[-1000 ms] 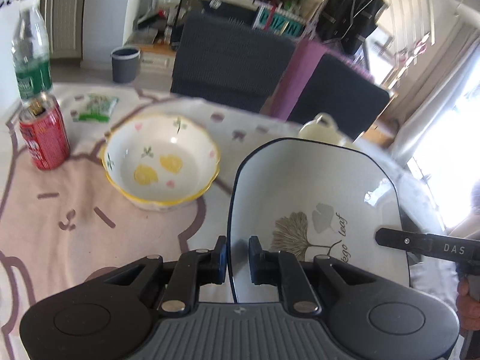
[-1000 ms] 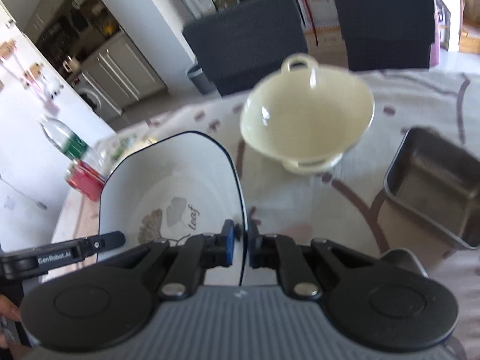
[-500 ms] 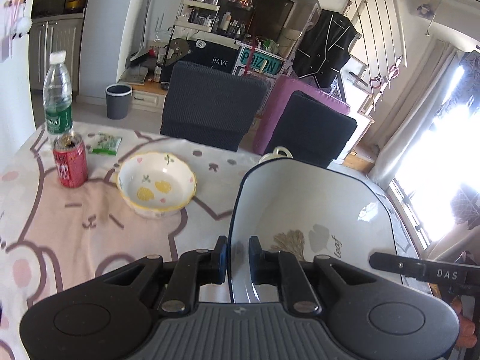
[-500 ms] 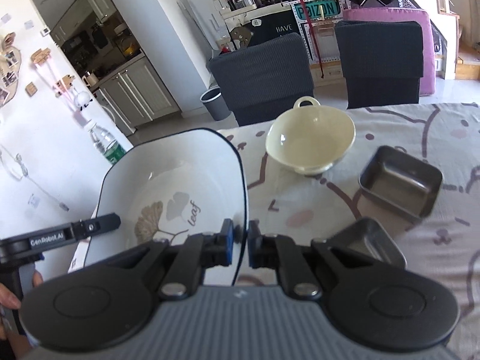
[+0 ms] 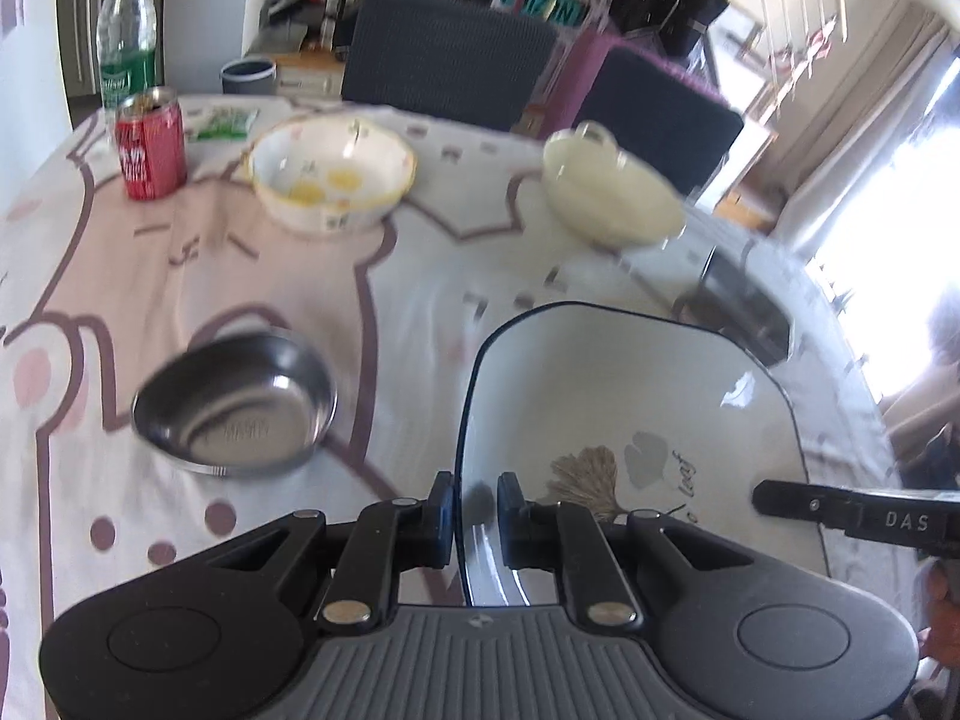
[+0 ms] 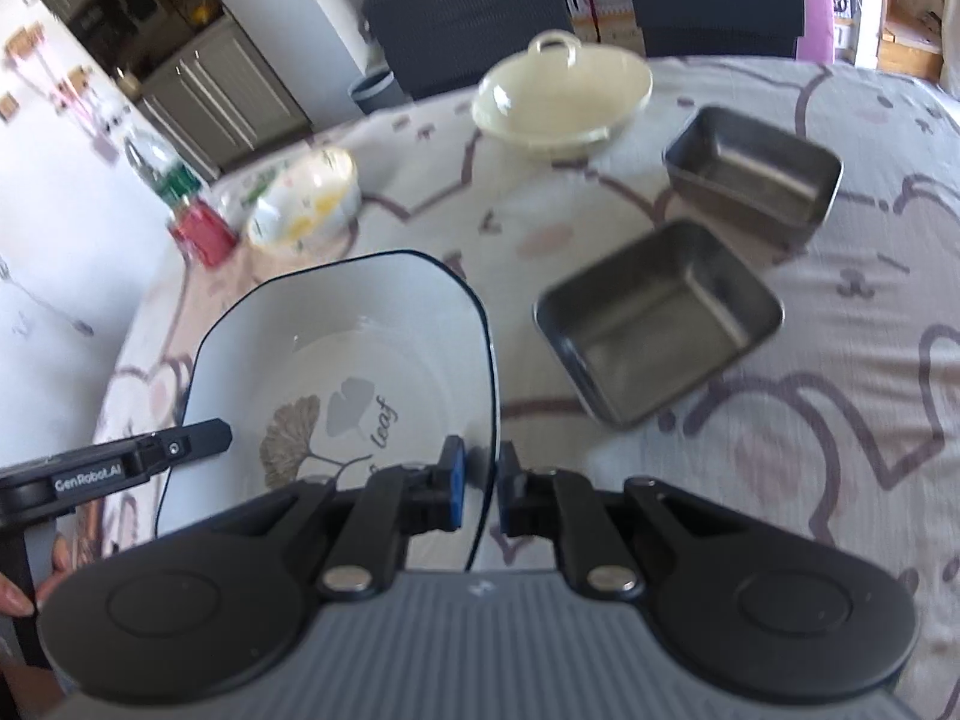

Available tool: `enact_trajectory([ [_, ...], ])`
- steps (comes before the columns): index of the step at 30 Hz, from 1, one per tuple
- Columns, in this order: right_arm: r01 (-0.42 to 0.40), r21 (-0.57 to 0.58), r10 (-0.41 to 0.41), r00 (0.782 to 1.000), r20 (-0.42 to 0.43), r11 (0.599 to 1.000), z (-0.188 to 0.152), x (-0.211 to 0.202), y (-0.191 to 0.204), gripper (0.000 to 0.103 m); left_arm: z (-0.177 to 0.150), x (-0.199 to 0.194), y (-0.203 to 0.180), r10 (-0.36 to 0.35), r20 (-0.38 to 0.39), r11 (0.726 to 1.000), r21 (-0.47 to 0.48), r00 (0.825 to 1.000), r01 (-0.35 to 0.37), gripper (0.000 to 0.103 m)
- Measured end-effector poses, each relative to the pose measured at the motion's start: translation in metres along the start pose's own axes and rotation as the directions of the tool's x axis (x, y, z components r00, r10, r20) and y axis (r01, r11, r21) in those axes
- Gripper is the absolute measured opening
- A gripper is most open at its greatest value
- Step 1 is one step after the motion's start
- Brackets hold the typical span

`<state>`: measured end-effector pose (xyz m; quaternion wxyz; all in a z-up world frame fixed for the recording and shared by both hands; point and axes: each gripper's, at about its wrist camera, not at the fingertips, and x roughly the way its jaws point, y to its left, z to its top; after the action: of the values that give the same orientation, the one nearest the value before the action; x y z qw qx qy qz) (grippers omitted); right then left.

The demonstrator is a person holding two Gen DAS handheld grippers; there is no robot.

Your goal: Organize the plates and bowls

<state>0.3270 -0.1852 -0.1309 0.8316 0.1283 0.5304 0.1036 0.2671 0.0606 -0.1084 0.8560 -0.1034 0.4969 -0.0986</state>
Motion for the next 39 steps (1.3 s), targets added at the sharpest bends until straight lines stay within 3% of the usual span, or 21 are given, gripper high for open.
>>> enact_trajectory([
  [10,0.040,-0.017,-0.042,0.989,-0.143,0.999,-0.021,0.037,0.001,0.016,-0.009,0.024,0.006,0.025,-0.100,0.999,-0.032,0.995,-0.028,0.015],
  [23,0.091,-0.024,-0.094,0.969,-0.230,0.996,-0.029,0.063,-0.005,0.017,-0.021,0.053,0.004,0.048,-0.213,0.999,0.000,0.976,-0.049,0.016],
  [39,0.120,-0.042,-0.127,0.954,-0.272,0.992,-0.032,0.082,-0.004,0.019,-0.023,0.064,0.002,0.066,-0.251,0.998,0.022,0.966,-0.062,0.016],
])
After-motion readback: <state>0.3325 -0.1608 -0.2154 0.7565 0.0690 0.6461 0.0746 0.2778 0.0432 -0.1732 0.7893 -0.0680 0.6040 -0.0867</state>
